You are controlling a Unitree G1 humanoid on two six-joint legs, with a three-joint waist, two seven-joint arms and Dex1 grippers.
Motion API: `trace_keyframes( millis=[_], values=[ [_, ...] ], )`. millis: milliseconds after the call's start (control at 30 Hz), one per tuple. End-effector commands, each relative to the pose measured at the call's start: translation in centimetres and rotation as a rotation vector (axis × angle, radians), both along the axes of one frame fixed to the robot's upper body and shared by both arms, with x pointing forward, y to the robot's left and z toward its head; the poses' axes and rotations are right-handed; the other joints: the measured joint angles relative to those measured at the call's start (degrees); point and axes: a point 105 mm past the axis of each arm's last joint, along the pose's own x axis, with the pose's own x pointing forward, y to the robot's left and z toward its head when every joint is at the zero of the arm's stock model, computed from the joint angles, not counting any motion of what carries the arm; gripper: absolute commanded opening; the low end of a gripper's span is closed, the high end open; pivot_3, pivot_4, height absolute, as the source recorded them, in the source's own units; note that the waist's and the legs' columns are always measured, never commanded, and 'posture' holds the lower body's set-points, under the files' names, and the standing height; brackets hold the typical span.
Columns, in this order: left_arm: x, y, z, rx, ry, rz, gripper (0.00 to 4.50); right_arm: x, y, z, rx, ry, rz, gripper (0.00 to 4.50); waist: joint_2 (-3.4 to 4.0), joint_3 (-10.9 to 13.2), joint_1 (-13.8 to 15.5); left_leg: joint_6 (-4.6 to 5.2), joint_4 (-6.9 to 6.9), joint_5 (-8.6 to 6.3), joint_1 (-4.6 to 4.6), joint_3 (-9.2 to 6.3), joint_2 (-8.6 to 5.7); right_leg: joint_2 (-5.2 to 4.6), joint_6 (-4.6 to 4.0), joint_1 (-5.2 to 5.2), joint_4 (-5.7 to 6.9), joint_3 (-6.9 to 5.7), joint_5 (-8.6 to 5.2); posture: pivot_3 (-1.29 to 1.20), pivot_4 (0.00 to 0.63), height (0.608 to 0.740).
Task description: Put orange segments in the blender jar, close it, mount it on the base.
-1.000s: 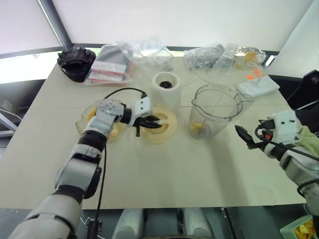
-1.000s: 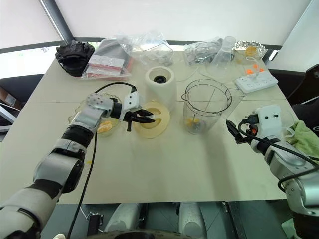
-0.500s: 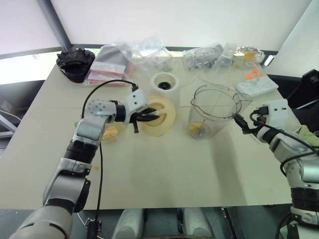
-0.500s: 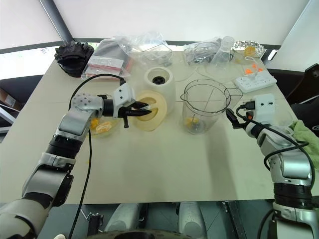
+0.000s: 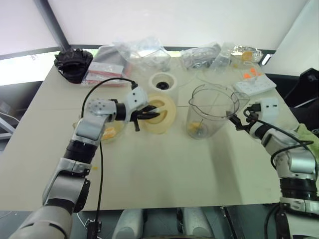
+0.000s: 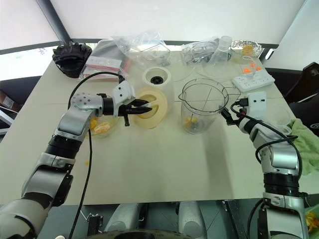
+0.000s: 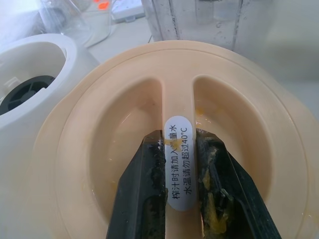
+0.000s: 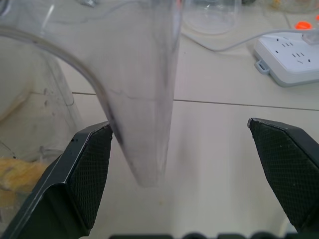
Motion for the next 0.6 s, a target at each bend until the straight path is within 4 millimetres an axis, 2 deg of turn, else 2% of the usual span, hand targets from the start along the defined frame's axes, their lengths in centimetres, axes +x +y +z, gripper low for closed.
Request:
trace_keyframes(
  millis=[33, 200, 300, 467, 500, 600],
  values=[
    [-0.2, 0.0, 1.7, -0.009, -0.078, -0.011, 0.28, 0.7, 0.2, 1.3, -0.013, -0.059, 0.010, 4.50, 0.00, 0.00, -0.11, 0.00, 0.00, 0.00, 0.00, 0.00, -0.01, 0.00, 0.00, -0.01, 0.01, 0.00, 0.00, 0.00, 0.150, 0.740],
    [-0.3, 0.0, 2.0, -0.018, -0.082, -0.006, 0.28, 1.4, 0.1, 0.9, -0.006, -0.066, 0.003, 4.50, 0.00, 0.00, -0.72, 0.00, 0.00, 0.00, 0.00, -0.01, -0.01, -0.03, 0.00, -0.01, 0.05, 0.01, 0.00, 0.00, 0.150, 0.740],
    [-0.3, 0.1, 2.0, -0.017, -0.085, 0.000, 0.28, 1.7, 0.0, 0.7, 0.003, -0.071, -0.006, 3.63, 0.00, 0.00, -0.85, -0.01, 0.00, 0.00, 0.00, -0.01, -0.01, -0.02, 0.00, -0.02, 0.06, 0.01, 0.00, 0.00, 0.150, 0.740],
    [-0.2, 0.4, 2.3, -0.020, -0.091, 0.013, 0.28, 1.9, 0.2, 0.9, 0.030, -0.087, -0.007, 1.01, 0.01, 0.00, -0.84, -0.02, 0.00, 0.01, 0.01, -0.01, 0.00, -0.02, 0.00, -0.04, 0.09, 0.03, 0.00, 0.00, 0.150, 0.740],
    [0.0, 0.6, 2.5, -0.029, -0.093, 0.025, 0.28, 1.9, 0.4, 0.9, 0.031, -0.089, -0.006, 0.82, 0.02, 0.00, -0.76, -0.02, 0.01, 0.01, 0.02, -0.01, -0.01, -0.03, 0.00, -0.03, 0.10, 0.05, 0.00, 0.00, 0.150, 0.740],
    [0.4, 1.0, 3.3, -0.046, -0.098, 0.045, 0.28, 1.9, 0.8, 1.0, 0.043, -0.098, -0.008, 0.83, 0.02, 0.00, -0.80, -0.03, 0.02, 0.02, 0.02, -0.03, -0.01, -0.03, 0.00, -0.02, 0.10, 0.04, 0.00, 0.00, 0.150, 0.740]
  ],
)
